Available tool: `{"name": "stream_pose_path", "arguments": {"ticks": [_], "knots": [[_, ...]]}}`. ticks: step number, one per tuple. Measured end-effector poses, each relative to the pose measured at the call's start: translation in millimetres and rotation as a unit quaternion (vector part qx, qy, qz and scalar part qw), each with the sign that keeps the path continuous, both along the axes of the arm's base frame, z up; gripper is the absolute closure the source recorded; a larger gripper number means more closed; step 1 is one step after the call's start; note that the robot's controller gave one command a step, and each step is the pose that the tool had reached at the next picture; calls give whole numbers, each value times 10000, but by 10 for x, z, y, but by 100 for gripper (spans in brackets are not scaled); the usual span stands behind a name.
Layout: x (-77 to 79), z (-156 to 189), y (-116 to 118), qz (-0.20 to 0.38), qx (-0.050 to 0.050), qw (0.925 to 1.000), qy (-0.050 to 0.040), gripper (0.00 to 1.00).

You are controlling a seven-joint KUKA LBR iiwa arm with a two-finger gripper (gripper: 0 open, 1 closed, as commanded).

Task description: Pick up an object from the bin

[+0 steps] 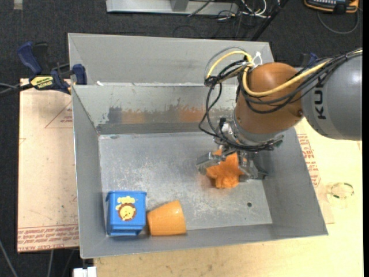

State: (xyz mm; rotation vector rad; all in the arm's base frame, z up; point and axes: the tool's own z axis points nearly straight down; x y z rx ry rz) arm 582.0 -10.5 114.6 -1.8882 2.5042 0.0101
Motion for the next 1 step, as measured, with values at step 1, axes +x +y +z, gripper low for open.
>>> {"name": "stream_pose_path", "arguments": {"ticks": [1], "knots": [[-224, 4, -12, 1525, 1, 9883, -64, 100]]}}
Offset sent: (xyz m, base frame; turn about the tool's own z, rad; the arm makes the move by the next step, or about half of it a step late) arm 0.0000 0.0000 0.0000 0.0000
